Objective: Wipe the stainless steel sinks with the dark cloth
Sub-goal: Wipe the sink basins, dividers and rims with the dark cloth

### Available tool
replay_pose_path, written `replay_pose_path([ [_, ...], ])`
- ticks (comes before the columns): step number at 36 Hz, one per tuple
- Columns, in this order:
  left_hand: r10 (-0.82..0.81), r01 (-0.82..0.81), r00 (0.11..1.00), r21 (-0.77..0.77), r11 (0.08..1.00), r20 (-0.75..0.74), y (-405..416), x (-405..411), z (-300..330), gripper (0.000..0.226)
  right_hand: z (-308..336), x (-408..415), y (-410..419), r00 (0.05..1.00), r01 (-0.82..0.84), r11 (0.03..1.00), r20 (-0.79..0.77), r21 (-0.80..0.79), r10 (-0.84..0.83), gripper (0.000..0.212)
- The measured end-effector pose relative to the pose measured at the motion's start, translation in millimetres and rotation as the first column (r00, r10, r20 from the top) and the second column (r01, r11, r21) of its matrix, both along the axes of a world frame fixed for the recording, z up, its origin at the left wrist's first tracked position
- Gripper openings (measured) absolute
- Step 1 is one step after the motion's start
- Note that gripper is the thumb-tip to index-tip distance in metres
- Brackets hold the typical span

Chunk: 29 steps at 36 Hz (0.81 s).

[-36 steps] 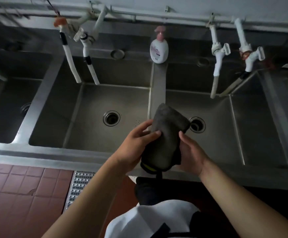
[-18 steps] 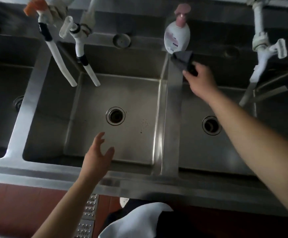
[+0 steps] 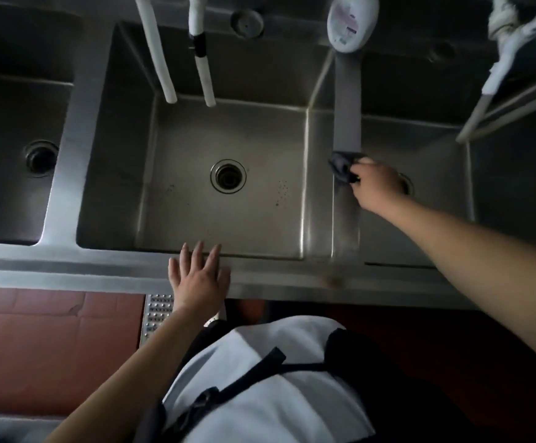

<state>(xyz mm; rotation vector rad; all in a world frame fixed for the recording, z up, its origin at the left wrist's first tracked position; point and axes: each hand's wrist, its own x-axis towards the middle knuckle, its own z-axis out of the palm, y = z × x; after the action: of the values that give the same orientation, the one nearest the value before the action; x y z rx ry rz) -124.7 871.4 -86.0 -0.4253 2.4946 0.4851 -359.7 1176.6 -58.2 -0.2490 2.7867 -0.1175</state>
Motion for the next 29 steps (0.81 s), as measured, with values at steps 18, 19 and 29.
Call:
replay_pose_path([
  [18,0.043,-0.052,0.977,-0.035,0.998,-0.208,-172,85,5,0.077,5,253,-74,0.986,0.122,0.986,0.096,0.116,-0.133,0.039],
  [19,0.045,-0.055,0.978,-0.046,0.997,-0.204,-179,92,5,0.076,5,257,-85,0.988,0.114,0.988,0.088,0.104,-0.123,0.039],
  [29,0.191,-0.199,0.97,-0.039,0.979,-0.152,-208,146,14,0.091,4,260,-254,0.97,-0.194,0.981,0.145,-0.01,0.193,0.051],
])
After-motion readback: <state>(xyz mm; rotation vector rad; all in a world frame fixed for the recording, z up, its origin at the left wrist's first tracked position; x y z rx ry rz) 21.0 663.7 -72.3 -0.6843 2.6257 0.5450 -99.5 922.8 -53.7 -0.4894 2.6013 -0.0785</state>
